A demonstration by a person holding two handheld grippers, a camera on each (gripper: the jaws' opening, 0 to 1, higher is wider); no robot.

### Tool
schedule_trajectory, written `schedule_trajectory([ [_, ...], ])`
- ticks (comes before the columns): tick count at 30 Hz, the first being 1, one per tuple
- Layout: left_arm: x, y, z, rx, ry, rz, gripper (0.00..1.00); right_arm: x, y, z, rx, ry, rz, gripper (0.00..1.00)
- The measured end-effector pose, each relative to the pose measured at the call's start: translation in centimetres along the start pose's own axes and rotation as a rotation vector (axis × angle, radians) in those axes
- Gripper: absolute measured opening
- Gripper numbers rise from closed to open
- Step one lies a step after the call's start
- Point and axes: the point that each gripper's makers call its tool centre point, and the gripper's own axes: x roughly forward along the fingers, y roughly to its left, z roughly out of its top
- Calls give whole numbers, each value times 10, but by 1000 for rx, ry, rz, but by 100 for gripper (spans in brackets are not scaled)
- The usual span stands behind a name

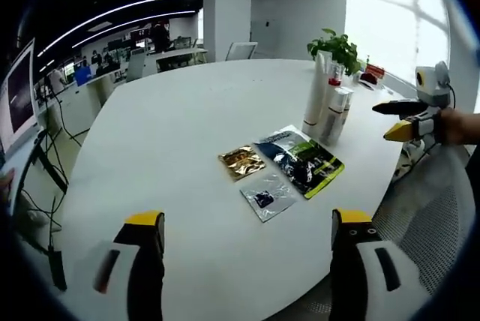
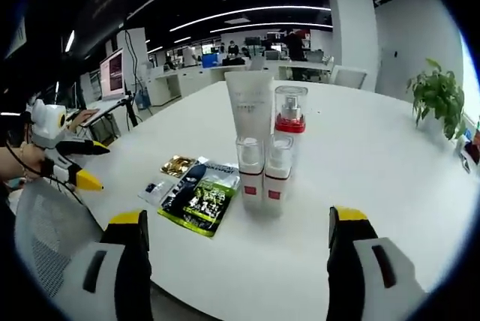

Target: Arrange the skincare products in the storage area until every visible bottle or jar stands upright without overlapping.

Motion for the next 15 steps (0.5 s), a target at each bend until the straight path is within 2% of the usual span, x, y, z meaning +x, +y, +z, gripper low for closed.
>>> schedule_trajectory([
  [15, 2, 1, -4, 12, 14, -2, 90, 0, 2, -2, -3, 11, 3, 100],
])
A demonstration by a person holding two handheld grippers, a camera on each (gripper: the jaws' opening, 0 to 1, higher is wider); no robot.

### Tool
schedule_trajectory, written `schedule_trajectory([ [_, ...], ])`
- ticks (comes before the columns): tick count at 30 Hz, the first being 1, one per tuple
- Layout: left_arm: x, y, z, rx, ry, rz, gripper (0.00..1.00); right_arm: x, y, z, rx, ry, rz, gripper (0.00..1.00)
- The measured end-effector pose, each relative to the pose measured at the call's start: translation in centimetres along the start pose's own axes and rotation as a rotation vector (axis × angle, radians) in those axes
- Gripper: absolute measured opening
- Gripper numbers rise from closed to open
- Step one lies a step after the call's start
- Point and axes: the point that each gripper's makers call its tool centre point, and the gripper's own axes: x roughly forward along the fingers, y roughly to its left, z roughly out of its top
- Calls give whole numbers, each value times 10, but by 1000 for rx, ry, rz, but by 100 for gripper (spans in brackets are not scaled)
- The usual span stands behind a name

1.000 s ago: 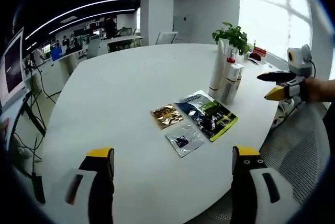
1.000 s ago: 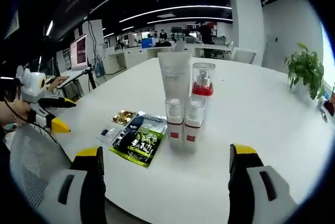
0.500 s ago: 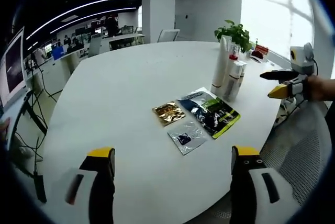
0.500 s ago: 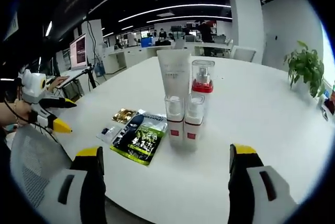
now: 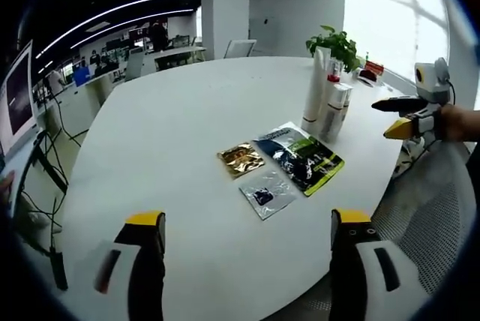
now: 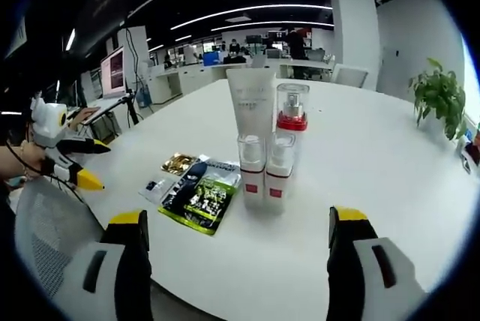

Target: Arrange the skincare products in the storage area until every visible bottle or jar stands upright without overlapping.

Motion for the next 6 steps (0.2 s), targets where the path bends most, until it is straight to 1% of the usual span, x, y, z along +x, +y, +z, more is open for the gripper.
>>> schedule_trajectory([
  [6, 0, 2, 0, -1, 1, 1, 90, 1, 1, -1, -1, 4, 2, 99],
])
